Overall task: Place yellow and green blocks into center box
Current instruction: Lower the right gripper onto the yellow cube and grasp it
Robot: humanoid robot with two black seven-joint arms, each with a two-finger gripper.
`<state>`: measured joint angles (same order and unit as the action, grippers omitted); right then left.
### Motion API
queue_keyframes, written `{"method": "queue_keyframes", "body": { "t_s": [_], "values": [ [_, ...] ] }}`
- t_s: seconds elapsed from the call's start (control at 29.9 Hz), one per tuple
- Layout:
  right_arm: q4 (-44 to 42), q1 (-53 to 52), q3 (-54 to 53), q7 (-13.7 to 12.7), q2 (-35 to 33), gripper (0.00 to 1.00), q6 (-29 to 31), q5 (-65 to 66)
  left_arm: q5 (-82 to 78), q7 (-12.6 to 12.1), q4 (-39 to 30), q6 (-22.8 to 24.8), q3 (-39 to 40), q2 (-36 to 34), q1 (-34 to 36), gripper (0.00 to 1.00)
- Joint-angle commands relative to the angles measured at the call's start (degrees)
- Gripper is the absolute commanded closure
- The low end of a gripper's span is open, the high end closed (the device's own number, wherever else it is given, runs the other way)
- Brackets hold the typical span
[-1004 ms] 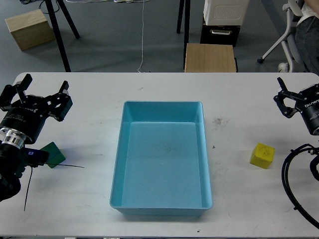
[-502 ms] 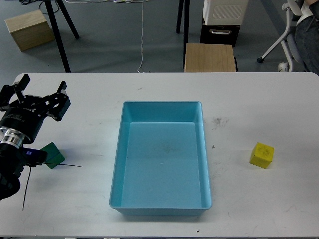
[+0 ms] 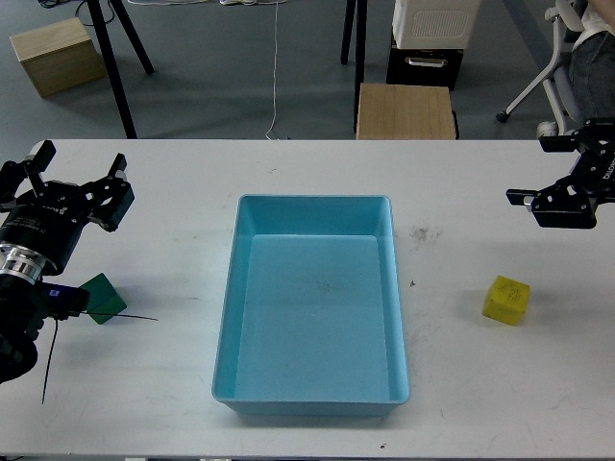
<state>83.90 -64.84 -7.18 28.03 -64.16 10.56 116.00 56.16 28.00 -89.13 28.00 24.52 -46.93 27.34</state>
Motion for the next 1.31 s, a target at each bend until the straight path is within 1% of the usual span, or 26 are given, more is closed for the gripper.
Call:
{"method": "queue_keyframes", "body": {
  "t_s": [0.0, 0.07, 0.13, 0.33, 0.44, 0.54, 0.84, 1.07, 1.27],
  "values": [
    [-0.23, -2.83, 6.73, -0.03, 2.01, 0.03, 6.91, 1.51, 0.0, 0.0, 0.01, 0.0, 0.0, 0.0, -0.09, 0.0],
    [-0.32, -2.83, 7.88, -0.03, 3.42, 0.03, 9.64, 1.68, 0.0, 0.0, 0.01, 0.0, 0.0, 0.0, -0.09, 0.0],
    [-0.49, -2.83, 8.67, -0.03, 4.74, 0.03, 11.15, 1.69, 0.0, 0.0, 0.01, 0.0, 0.0, 0.0, -0.09, 0.0],
    [-5.23, -2.83, 11.66, -0.03, 9.05, 0.02, 11.76, 1.16, 0.0, 0.0, 0.01, 0.0, 0.0, 0.0, -0.09, 0.0],
    [-7.34, -2.83, 13.68, -0.03, 10.81, 0.02, 13.08, 0.98, 0.0, 0.0, 0.01, 0.0, 0.0, 0.0, -0.09, 0.0],
    [-7.52, -2.83, 14.04, -0.03, 11.43, 0.02, 14.84, 0.89, 0.0, 0.0, 0.01, 0.0, 0.0, 0.09, -0.18, 0.0],
    [-7.7, -2.83, 16.5, -0.03, 16.26, 0.02, 15.19, 0.63, 0.0, 0.0, 0.01, 0.0, 0.0, 0.09, -0.18, 0.0],
    [-11.12, -2.83, 18.69, -0.03, 19.77, 0.02, 15.19, 0.72, 0.0, 0.0, 0.36, 0.0, 0.0, 0.09, -0.27, 0.0],
    [-11.21, -2.83, 19.57, -0.03, 20.31, 0.03, 15.19, 1.33, 0.0, 0.0, 0.62, 0.0, 0.0, 0.09, -0.27, 0.0]
  ]
}}
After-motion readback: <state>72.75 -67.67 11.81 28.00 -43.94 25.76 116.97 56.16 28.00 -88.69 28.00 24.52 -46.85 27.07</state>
